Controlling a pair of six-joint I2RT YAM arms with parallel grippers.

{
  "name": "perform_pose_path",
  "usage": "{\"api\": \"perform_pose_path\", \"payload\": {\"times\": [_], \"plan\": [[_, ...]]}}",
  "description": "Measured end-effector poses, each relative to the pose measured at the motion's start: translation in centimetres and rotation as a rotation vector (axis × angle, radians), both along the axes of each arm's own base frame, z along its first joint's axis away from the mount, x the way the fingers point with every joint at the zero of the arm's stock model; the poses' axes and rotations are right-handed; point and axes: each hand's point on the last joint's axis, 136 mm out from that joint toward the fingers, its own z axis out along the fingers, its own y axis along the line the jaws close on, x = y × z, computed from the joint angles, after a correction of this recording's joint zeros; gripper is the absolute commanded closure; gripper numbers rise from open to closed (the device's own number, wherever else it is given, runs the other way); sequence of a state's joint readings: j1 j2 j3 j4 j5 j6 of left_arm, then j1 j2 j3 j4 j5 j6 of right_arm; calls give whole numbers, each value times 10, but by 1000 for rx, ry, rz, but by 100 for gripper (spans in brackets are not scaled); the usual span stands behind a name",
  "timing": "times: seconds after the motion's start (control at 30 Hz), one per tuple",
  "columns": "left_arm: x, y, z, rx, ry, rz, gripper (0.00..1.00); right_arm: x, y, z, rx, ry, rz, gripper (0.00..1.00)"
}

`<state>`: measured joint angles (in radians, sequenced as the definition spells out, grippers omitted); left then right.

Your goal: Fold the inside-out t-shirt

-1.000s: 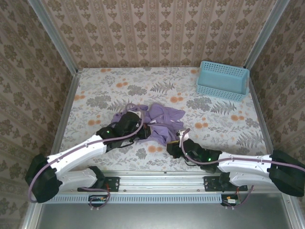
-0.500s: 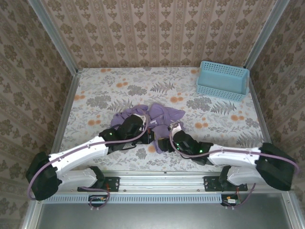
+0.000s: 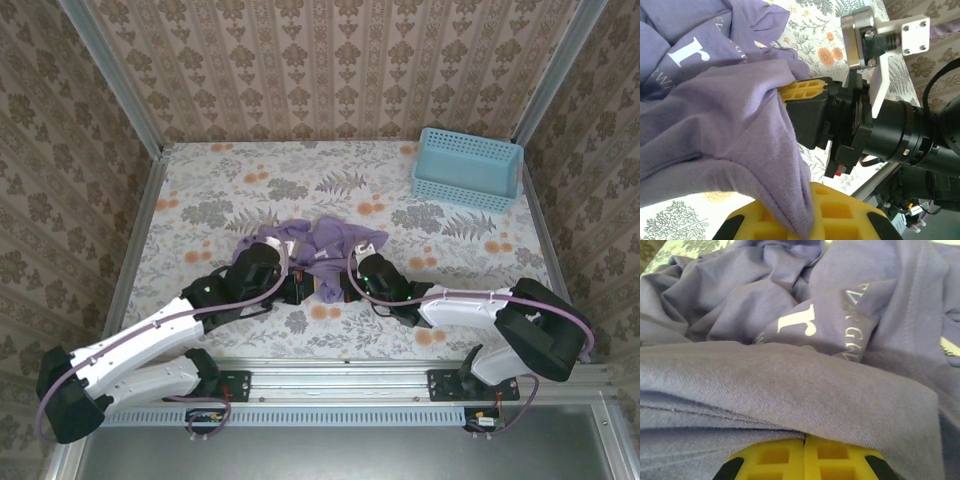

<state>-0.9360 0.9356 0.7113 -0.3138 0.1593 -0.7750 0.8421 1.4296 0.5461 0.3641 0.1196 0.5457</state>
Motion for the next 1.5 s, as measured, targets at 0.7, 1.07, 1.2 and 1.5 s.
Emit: {"api": "perform_pose_path", "payload": {"times": [0.7,1.07,1.2,1.5], "plan": [[1,14,9,-56,-62,-40,100,49,4,-9,87,117,-52,100],[24,13,7,-59,-78,10,100,8,-7,6,-28,30,-10,63],[27,9,10,-75,-86,5,100,-20,13,31,-30,-55,56,59],[27,7,12,-84,-88,-1,100,-21,28,9,-177,-86,47,61]]}}
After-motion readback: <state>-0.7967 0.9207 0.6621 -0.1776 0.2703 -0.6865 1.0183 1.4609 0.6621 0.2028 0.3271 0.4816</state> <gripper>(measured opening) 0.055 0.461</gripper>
